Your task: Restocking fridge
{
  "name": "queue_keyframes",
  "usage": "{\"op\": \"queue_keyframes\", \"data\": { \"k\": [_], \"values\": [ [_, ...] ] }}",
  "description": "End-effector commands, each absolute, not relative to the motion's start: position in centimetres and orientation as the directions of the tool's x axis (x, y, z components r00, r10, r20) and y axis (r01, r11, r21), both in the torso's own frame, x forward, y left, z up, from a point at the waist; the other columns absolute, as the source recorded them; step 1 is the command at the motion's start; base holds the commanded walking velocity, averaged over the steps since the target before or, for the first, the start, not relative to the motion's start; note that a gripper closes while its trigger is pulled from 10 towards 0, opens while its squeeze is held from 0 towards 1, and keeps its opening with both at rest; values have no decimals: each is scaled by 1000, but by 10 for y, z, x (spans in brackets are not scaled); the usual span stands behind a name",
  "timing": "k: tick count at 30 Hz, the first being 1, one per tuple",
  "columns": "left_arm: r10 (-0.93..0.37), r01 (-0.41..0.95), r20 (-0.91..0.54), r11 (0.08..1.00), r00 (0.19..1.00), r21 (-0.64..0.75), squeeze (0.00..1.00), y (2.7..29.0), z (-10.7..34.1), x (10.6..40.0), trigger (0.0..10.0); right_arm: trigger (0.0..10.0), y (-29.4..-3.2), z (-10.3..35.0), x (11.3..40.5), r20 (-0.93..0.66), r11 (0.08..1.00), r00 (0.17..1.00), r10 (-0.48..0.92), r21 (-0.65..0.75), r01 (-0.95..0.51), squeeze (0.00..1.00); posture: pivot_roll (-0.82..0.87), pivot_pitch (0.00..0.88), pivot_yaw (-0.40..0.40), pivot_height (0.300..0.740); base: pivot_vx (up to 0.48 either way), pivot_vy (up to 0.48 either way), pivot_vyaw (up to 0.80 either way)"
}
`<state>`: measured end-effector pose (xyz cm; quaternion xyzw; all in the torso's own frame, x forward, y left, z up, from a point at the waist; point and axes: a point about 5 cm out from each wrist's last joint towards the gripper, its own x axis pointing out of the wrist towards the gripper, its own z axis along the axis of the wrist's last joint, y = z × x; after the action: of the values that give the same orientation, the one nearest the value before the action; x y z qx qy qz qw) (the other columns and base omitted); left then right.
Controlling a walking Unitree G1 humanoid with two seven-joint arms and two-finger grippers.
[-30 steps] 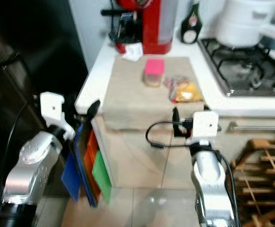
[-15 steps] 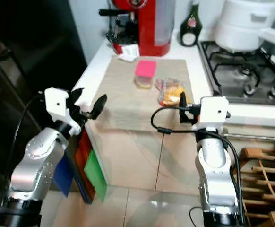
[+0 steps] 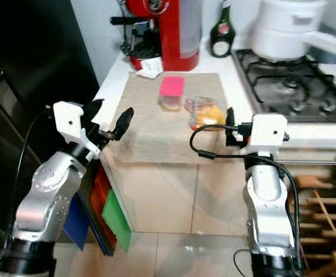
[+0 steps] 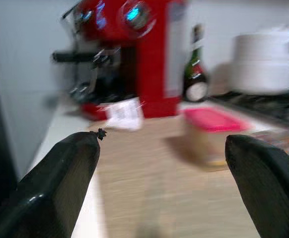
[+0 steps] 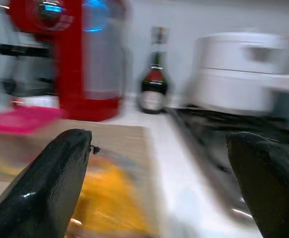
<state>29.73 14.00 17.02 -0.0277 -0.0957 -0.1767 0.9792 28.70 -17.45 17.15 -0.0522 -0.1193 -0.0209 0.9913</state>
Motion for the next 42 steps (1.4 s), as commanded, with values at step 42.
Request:
{"op": "queue_keyframes", "data": {
  "k": [42],
  "values": [
    [-360, 374, 235, 927, 903, -19, 0, 134, 180, 299, 10000, 10000, -199, 211, 314, -421, 979, 884, 201, 121, -164, 0, -131, 0, 52, 740, 23, 0, 0]
  ]
}}
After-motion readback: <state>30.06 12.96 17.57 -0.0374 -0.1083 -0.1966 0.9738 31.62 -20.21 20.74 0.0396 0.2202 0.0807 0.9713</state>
